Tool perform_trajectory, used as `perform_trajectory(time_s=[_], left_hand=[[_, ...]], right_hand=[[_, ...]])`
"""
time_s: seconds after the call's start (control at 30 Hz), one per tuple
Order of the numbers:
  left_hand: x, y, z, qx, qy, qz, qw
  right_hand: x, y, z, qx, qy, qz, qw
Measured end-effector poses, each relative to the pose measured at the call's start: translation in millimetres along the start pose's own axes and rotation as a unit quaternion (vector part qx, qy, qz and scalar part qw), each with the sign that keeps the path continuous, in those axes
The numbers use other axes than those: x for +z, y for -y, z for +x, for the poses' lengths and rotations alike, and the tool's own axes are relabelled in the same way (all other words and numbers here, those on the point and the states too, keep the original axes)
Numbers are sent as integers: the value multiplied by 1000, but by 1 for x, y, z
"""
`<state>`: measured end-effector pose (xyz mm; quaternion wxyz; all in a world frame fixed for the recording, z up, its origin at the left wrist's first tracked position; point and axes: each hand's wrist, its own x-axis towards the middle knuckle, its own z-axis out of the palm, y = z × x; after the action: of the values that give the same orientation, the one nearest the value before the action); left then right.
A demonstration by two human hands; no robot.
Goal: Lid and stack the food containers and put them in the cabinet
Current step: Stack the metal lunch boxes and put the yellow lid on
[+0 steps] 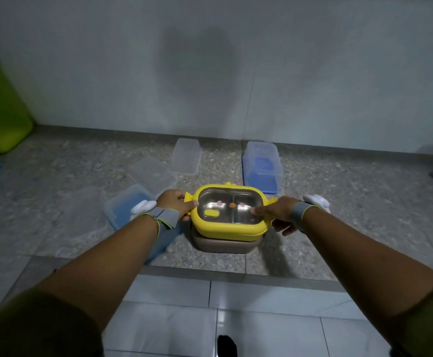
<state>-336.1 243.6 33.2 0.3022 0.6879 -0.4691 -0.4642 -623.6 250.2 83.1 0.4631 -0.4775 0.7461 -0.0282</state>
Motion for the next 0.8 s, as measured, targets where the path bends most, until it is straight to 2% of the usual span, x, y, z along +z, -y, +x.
perform_trajectory(time_s=[0.23, 0.47, 0.63, 0.8], left_hand=[[-2, -1, 9, 10, -10, -7, 1000], [1, -7, 3, -16, 60, -25, 998], [1, -8, 12, -17, 19, 20, 999], [1, -5, 18, -64, 14, -18, 998]], right_hand=[[-7, -1, 25, 8, 141, 15, 990], [-14, -7, 28, 5, 151, 18, 988], [-16, -4, 33, -4, 111, -27, 993], [-15, -6, 35, -12, 113, -27, 993]])
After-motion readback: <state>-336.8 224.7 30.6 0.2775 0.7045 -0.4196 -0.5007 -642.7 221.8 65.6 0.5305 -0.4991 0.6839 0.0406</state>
